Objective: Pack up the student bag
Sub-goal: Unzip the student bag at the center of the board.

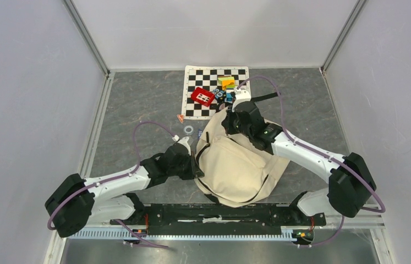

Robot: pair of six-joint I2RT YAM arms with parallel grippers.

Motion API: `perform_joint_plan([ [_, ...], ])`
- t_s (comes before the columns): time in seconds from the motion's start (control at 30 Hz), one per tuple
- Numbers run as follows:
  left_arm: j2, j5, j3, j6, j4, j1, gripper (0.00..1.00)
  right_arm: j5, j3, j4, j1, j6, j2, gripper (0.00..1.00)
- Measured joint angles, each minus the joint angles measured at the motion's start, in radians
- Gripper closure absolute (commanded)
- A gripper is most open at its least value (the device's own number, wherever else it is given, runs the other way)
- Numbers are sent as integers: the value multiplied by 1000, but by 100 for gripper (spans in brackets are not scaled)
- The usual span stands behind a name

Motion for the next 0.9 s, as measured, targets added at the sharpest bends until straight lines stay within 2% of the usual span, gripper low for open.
perform_joint_plan([
  [0.4, -39, -9, 0, 10, -30, 0, 98, 6, 49, 19, 32, -50, 146, 100],
  [0.63, -68, -21, -1, 10, -45, 0, 98, 81, 142, 8, 96, -125, 244, 100],
  [0.83, -113, -40, -31, 10, -49, 0, 98, 174, 256, -72, 139, -206, 348, 100],
  [0.9, -117, -42, -34, 10, -55, 0, 98, 191, 264, -79, 147, -224, 362, 96],
])
